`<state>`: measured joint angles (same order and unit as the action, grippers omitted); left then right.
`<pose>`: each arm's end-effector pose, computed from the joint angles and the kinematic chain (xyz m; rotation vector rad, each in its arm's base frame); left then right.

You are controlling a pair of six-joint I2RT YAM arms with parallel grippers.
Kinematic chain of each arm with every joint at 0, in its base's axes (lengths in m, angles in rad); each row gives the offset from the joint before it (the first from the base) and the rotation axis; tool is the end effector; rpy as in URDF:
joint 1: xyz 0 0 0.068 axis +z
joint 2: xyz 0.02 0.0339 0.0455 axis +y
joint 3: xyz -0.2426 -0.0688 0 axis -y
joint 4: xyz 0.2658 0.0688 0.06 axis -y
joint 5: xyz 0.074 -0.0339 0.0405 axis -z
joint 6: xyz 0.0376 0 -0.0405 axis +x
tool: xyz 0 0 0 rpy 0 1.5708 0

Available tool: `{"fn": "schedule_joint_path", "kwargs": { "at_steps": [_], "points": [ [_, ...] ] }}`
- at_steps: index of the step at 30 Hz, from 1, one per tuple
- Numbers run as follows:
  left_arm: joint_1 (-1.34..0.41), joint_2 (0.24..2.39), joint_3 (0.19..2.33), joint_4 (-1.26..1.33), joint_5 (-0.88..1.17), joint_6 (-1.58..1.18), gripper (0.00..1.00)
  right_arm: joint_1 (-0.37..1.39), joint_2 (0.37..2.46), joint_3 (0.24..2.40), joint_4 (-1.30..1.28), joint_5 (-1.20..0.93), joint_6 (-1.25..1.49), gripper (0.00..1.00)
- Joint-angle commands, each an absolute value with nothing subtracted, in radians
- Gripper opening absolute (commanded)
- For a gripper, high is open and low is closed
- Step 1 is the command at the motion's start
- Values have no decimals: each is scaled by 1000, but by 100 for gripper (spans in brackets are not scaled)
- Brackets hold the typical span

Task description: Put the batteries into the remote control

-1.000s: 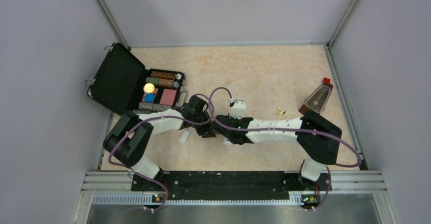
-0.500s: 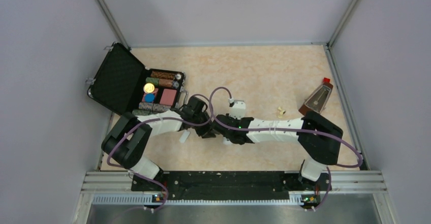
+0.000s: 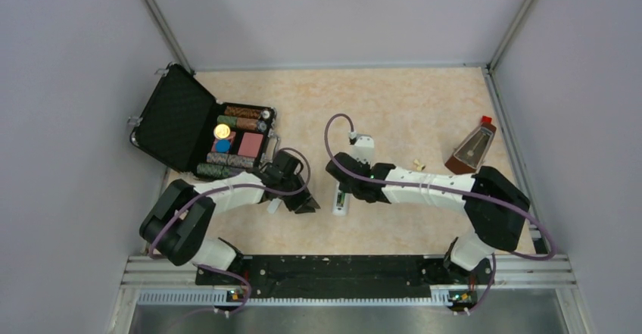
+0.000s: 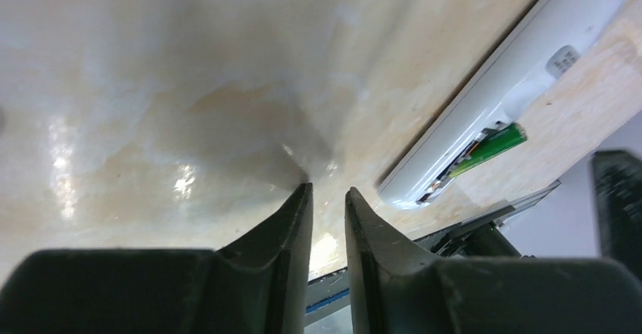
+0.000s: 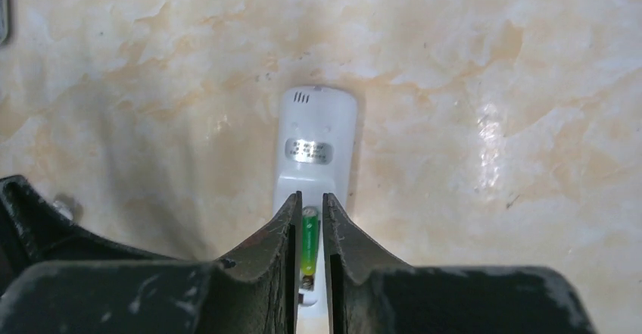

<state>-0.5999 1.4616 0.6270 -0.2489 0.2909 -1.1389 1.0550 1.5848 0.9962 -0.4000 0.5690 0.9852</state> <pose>0.2151 -0.1602 0.1008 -0.6773 2.8530 -0.8335 0.1833 0.2822 0.1701 0.1241 2.3610 0.2409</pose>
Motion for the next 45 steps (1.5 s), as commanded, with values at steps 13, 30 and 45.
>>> {"fn": "schedule_joint_path", "kwargs": {
  "at_steps": [13, 30, 45],
  "points": [
    [-752, 1492, 554, -150, 451, -1537, 19, 957, 1667, 1022, -242, 347, 587, 11],
    [-831, 1542, 587, -120, 294, -1817, 18, 956, 1622, 939, -214, 274, 602, 7],
    [-825, 1571, 520, -42, 275, -1896, 18, 956, 1580, 904, -207, 241, 591, 6]
  ]
}}
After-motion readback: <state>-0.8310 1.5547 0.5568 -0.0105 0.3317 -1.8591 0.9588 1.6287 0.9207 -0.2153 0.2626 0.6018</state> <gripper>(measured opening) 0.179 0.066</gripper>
